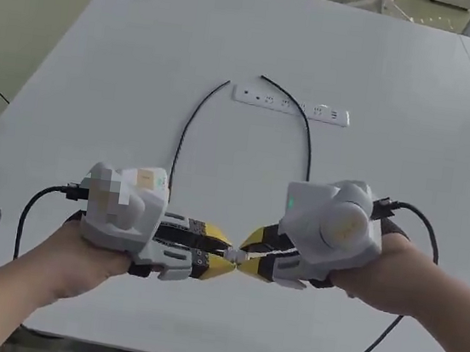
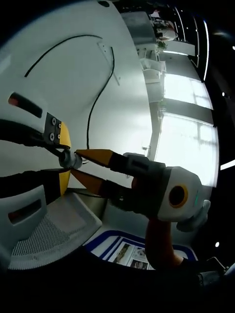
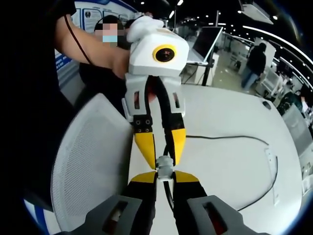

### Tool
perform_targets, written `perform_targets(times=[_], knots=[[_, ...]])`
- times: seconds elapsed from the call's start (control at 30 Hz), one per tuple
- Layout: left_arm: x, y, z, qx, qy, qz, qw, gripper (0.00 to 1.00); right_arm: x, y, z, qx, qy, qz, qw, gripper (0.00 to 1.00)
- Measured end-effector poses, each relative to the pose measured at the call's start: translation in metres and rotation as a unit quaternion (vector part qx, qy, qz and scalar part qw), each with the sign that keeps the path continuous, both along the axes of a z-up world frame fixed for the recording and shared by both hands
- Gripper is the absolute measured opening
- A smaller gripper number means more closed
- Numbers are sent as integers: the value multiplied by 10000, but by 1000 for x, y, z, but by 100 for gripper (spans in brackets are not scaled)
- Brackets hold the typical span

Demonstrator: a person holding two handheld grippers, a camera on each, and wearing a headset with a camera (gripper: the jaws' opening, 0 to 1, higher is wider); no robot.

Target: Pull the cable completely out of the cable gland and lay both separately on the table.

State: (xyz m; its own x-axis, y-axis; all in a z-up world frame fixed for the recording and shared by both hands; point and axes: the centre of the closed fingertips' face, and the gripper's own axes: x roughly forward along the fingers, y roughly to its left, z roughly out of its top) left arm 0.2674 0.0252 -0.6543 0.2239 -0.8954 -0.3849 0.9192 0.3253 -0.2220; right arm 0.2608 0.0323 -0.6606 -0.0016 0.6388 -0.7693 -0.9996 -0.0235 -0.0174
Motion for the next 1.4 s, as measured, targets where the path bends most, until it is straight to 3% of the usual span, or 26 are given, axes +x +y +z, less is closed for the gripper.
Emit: perform_targets(times=[0.37, 0.7, 0.9, 1.17, 1.3, 1.4], knots=[[2, -2, 3, -17, -163, -112, 9998, 16, 3, -2, 4, 167, 12, 4, 9999, 6], [-1, -5, 12, 119, -322, -378, 9987, 15, 0, -4, 12, 332, 42, 116, 9994, 6], [1, -6, 20, 60, -381, -349, 9986, 16, 3, -5, 21, 426, -51, 149, 9990, 6], [-1, -7, 33, -88, -505, -400, 9979, 16, 2, -7, 31, 731, 60, 38, 9973, 6], [-4, -8, 34, -76, -506, -418, 9978, 16, 0, -6, 32, 729, 25, 99, 9973, 6], [-5, -8, 35, -114, -405, -383, 9984, 15, -2, -6, 33, 721, -58, 177, 9972, 6]])
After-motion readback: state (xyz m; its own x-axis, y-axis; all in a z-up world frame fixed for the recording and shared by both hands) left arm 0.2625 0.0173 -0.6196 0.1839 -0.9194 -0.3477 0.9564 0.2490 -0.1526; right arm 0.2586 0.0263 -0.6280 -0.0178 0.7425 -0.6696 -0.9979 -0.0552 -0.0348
